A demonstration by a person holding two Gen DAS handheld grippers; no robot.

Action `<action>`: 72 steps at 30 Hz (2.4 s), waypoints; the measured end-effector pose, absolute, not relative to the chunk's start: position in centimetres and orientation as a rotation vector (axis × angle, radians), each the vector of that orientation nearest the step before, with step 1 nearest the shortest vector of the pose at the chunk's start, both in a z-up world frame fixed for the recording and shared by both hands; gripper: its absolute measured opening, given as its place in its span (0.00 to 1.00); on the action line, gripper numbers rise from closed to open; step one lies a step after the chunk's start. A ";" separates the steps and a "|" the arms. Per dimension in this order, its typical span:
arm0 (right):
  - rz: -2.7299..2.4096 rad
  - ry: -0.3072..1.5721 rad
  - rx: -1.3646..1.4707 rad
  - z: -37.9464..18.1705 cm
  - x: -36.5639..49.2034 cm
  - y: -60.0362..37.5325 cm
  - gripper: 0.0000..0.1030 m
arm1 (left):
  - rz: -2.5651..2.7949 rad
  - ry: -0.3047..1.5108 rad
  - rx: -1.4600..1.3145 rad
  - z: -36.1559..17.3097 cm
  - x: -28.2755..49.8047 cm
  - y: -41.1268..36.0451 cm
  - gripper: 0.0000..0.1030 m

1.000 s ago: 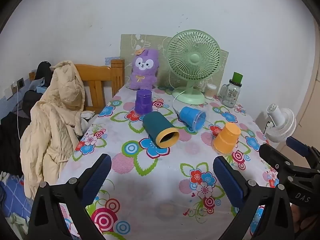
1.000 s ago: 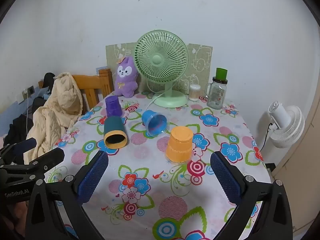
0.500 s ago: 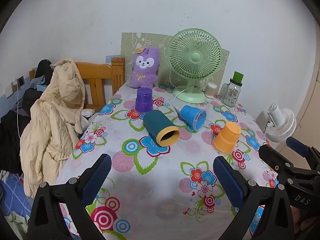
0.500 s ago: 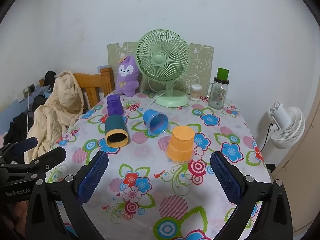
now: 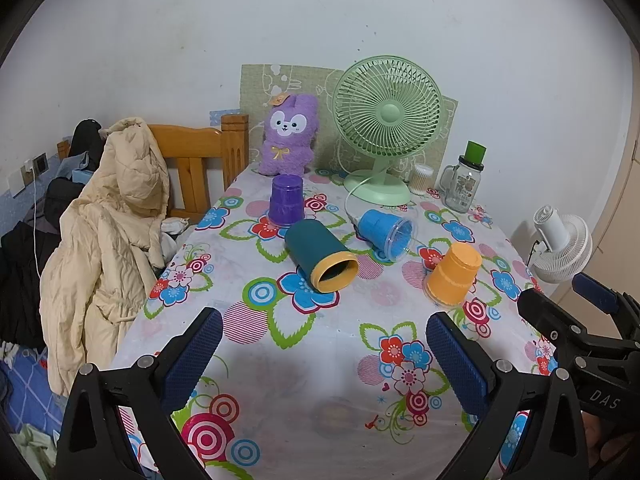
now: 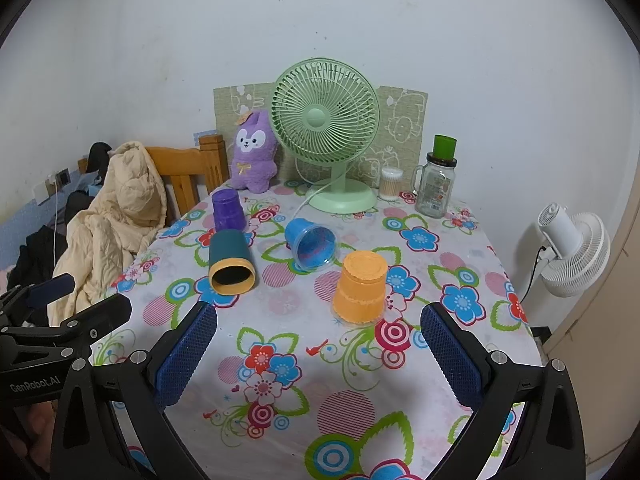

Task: Flip cup upside down

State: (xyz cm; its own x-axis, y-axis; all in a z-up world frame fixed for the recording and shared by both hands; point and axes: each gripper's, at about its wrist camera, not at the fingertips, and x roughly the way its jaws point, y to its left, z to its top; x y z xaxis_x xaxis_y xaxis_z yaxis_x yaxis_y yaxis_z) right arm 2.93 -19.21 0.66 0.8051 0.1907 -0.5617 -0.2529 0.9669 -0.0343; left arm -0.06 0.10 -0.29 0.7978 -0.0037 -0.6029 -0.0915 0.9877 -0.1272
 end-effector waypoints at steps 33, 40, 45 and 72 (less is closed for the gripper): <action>0.243 0.597 -0.116 0.1 2.9 -18.8 1.00 | 0.047 0.661 -0.159 -1.1 -0.2 -0.2 1.00; 0.246 0.606 -0.117 -0.2 3.1 -18.7 1.00 | 0.046 0.666 -0.160 -1.4 -0.1 -0.1 1.00; 0.248 0.623 -0.123 -0.6 3.6 -18.5 1.00 | 0.046 0.677 -0.170 -1.9 0.0 0.2 1.00; 0.310 0.710 -0.231 -3.1 10.5 -11.8 1.00 | 0.064 0.779 -0.251 -6.0 4.7 5.6 1.00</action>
